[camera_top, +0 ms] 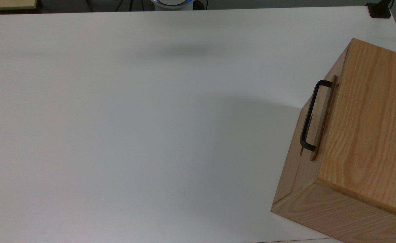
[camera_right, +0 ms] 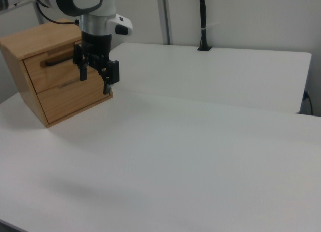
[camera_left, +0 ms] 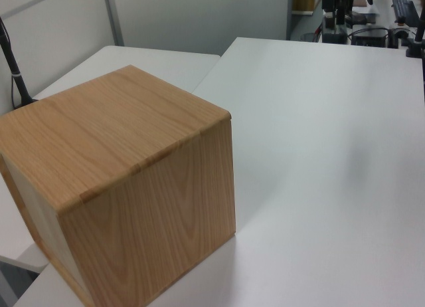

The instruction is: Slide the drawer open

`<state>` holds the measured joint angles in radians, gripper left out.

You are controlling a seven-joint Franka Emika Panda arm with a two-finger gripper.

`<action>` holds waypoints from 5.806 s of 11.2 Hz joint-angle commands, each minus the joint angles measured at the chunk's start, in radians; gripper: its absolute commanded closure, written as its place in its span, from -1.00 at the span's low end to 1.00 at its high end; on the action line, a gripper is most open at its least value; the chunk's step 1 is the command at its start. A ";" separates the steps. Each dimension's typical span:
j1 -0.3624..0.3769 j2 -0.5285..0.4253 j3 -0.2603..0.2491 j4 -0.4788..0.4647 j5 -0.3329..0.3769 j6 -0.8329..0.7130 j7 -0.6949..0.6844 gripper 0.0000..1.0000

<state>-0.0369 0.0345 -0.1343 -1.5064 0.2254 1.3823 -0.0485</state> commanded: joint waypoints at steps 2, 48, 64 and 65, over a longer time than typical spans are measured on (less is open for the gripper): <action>0.041 0.011 0.001 -0.009 0.018 0.053 0.149 -1.00; 0.344 0.518 0.162 0.272 0.374 0.877 0.447 0.76; 0.065 0.188 0.157 -0.078 0.379 0.545 0.176 0.78; 0.051 0.186 0.142 -0.078 0.379 0.519 0.155 0.78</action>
<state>0.0366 0.2786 0.0360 -1.5263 0.5937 1.9536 0.1817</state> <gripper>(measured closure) 0.859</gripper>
